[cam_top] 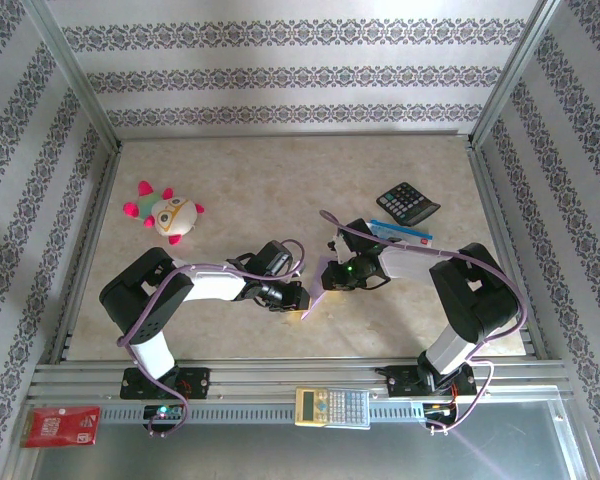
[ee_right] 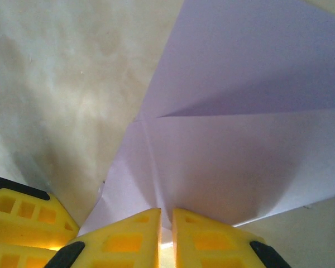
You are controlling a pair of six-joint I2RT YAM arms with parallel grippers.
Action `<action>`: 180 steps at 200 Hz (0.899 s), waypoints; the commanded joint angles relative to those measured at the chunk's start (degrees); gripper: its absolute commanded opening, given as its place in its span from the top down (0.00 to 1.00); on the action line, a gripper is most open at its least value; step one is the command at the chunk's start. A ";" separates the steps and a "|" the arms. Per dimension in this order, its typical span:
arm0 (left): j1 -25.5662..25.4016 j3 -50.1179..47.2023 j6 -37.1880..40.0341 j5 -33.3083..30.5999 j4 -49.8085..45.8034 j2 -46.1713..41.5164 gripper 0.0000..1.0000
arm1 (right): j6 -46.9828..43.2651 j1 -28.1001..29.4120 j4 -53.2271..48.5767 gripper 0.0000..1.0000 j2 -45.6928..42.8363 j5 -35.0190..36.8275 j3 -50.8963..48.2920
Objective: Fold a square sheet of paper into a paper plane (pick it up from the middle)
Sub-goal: Fold the wing for the fifth time at the center of the table.
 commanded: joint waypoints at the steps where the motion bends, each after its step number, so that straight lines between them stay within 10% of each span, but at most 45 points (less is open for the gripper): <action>1: -0.92 -1.59 0.67 -2.28 -2.90 4.41 0.80 | -1.06 -0.63 -0.87 0.85 1.15 1.57 -1.20; 135: -1.00 0.25 5.96 -8.61 -9.52 -11.21 0.64 | -0.18 -0.28 -2.28 0.87 3.19 2.51 -0.24; 180: -2.92 0.93 2.35 -2.06 0.02 -10.66 0.82 | -0.27 -0.28 -2.44 0.88 3.02 2.81 -0.41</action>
